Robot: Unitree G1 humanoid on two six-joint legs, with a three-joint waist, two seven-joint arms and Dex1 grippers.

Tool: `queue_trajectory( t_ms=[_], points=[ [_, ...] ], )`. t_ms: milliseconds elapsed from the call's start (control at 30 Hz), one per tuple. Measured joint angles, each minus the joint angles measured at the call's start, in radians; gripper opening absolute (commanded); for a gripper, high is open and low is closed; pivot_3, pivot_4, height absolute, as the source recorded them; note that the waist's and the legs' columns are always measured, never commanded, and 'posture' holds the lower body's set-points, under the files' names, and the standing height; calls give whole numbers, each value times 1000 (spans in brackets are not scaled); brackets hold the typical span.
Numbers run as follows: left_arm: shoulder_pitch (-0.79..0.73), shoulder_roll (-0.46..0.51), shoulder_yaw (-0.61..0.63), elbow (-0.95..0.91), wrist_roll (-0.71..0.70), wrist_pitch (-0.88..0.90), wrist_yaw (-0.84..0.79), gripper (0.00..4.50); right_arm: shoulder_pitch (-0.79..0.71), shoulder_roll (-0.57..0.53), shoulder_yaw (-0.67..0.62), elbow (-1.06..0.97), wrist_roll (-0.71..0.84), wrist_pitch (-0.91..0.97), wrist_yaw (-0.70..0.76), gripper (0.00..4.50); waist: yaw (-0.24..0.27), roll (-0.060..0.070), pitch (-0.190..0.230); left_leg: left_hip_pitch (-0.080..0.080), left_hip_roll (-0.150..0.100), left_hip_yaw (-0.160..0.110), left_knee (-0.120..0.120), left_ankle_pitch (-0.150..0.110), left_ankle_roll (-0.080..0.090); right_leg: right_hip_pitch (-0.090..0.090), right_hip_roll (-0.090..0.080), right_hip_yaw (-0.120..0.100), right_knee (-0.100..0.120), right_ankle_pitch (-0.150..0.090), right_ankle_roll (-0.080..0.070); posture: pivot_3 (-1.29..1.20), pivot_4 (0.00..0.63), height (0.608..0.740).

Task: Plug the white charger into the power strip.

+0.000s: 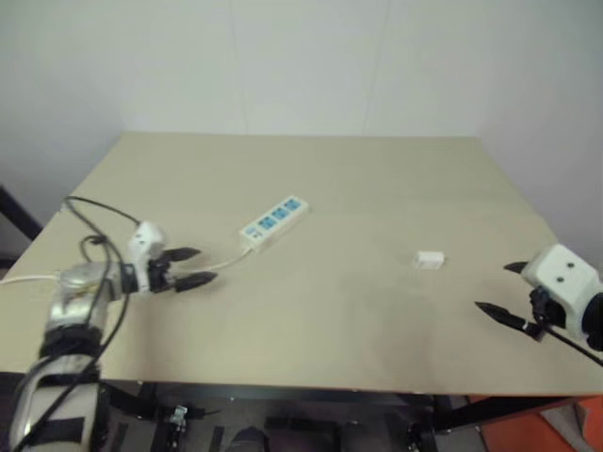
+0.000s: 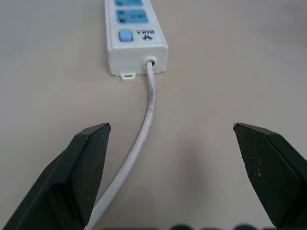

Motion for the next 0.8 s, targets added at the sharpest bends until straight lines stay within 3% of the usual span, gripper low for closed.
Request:
queue_trajectory(
  t_ms=[200, 233, 333, 700, 800],
  points=[
    [-161, -108, -104, 226, 135, -84, 107, 4474, -41, 43, 103, -88, 17, 76, -61, 4500, -5, -1, 0, -1, 0, 0, 0, 0, 0, -1, 0, 1, 0, 2, -3, 0, 150, 740],
    [-178, -116, -118, 257, 156, -103, 119, 4293, -45, 51, 117, -120, 21, 97, -73, 4500, -8, -1, 0, -1, 0, 0, 0, 0, 0, -1, 0, 0, 0, 2, -3, 0, 150, 740],
    [-233, -117, -151, 323, 207, -125, 127, 3544, -45, 61, 149, -195, 26, 144, -96, 4500, -8, -1, 0, 0, 0, 0, 0, 0, 0, 0, 0, 0, 0, 0, 1, 0, 150, 740],
    [-272, -137, -162, 397, 245, -151, 138, 119, -73, 96, 235, -285, 57, 260, -168, 4500, -11, -2, -8, 2, 0, 0, 0, 0, 0, 1, 0, 0, 1, 0, 1, 0, 150, 740],
    [-257, -131, -152, 379, 238, -147, 116, 49, -83, 96, 247, -280, 57, 260, -173, 4500, -13, -2, -8, 2, 0, 0, 0, 0, 0, 1, 0, 0, 1, 0, 1, 0, 150, 740]
  ],
)
